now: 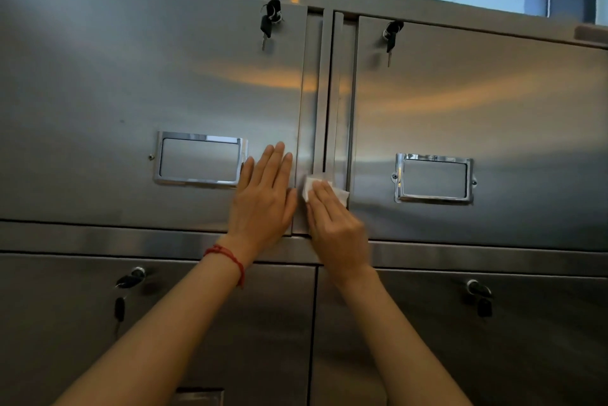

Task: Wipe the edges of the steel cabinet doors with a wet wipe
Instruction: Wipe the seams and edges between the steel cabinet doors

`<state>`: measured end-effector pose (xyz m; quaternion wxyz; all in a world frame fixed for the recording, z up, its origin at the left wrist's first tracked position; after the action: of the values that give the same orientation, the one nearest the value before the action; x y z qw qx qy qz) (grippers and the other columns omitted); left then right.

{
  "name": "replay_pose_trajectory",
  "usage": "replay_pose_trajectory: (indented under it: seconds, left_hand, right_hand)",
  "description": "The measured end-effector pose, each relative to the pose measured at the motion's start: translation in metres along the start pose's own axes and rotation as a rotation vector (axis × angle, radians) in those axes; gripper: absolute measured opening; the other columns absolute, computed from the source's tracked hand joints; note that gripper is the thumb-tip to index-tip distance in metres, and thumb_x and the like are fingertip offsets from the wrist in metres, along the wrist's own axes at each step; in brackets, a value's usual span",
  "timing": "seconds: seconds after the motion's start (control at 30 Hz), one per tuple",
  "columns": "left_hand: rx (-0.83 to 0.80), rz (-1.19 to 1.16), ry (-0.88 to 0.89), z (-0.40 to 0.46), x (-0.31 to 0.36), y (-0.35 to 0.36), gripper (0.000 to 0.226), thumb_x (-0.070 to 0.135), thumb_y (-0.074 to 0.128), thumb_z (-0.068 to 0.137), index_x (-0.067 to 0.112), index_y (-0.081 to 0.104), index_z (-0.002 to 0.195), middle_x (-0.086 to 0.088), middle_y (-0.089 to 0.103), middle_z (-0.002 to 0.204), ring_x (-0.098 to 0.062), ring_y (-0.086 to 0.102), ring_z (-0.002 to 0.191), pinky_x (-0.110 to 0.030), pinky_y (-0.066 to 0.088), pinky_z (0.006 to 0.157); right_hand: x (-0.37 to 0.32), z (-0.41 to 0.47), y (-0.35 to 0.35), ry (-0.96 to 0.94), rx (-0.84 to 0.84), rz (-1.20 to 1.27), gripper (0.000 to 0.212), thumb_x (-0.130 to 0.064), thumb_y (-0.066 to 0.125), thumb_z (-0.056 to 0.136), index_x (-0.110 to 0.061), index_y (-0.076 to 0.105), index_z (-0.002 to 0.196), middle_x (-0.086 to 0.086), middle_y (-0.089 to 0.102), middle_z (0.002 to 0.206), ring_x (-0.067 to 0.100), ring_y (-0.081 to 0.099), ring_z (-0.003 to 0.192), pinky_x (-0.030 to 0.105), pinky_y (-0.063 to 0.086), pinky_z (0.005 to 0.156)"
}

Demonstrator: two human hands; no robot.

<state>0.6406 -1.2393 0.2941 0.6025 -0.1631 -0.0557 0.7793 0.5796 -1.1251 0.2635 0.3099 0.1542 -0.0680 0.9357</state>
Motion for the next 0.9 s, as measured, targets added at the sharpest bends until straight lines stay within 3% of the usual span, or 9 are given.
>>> replay_pose_trajectory:
  seconds: [0.1, 0.37, 0.53, 0.77, 0.9]
  left_hand:
    - [-0.004, 0.010, 0.012, -0.017, 0.003, -0.002, 0.052, 0.023, 0.048, 0.091, -0.005, 0.041, 0.134, -0.025, 0.038, 0.141, -0.039, 0.036, 0.131, -0.058, 0.030, 0.105]
    - [-0.049, -0.020, -0.035, -0.069, 0.018, -0.013, 0.047, 0.016, 0.062, 0.085, -0.005, 0.051, 0.126, -0.024, 0.050, 0.132, -0.038, 0.048, 0.123, -0.057, 0.033, 0.100]
    - [-0.119, -0.036, -0.050, -0.102, 0.031, -0.024, 0.048, 0.028, 0.036, 0.089, -0.002, 0.055, 0.123, -0.020, 0.056, 0.128, -0.033, 0.053, 0.119, -0.051, 0.034, 0.101]
    - [-0.211, -0.040, -0.073, -0.147, 0.044, -0.026, 0.048, 0.030, 0.035, 0.090, 0.002, 0.056, 0.123, -0.016, 0.057, 0.127, -0.028, 0.055, 0.118, -0.049, 0.037, 0.100]
    - [-0.236, -0.044, -0.070, -0.174, 0.049, -0.029, 0.048, 0.031, 0.036, 0.088, 0.003, 0.058, 0.121, -0.015, 0.060, 0.123, -0.027, 0.058, 0.114, -0.048, 0.038, 0.098]
  right_hand:
    - [-0.007, -0.010, -0.006, -0.021, 0.003, 0.003, 0.043, -0.005, 0.084, 0.065, 0.006, 0.068, 0.103, 0.023, 0.066, 0.108, 0.031, 0.064, 0.101, 0.039, 0.051, 0.084]
    - [-0.020, -0.040, -0.025, -0.055, -0.028, 0.026, 0.040, -0.003, 0.082, 0.066, 0.005, 0.068, 0.103, 0.022, 0.065, 0.110, 0.030, 0.062, 0.106, 0.039, 0.054, 0.084]
    - [-0.027, -0.067, -0.038, -0.094, -0.054, 0.028, 0.039, -0.004, 0.082, 0.066, 0.003, 0.069, 0.102, 0.021, 0.066, 0.108, 0.030, 0.063, 0.105, 0.039, 0.047, 0.091]
    - [-0.044, -0.108, -0.048, -0.156, -0.116, 0.118, 0.041, -0.005, 0.084, 0.064, 0.002, 0.069, 0.101, 0.021, 0.067, 0.106, 0.029, 0.063, 0.103, 0.038, 0.053, 0.086]
    - [-0.052, -0.130, -0.060, -0.161, -0.178, 0.126, 0.047, -0.007, 0.086, 0.059, 0.001, 0.069, 0.102, 0.020, 0.067, 0.107, 0.028, 0.064, 0.103, 0.040, 0.048, 0.090]
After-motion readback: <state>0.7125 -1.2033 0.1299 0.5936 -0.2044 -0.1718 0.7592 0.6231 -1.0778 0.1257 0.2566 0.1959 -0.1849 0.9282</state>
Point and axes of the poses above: each hand's wrist, its own z-axis towards the middle knuckle, its own y-axis out of the palm, x = y × z, the point moved 2 cm from there along z, towards the middle knuckle
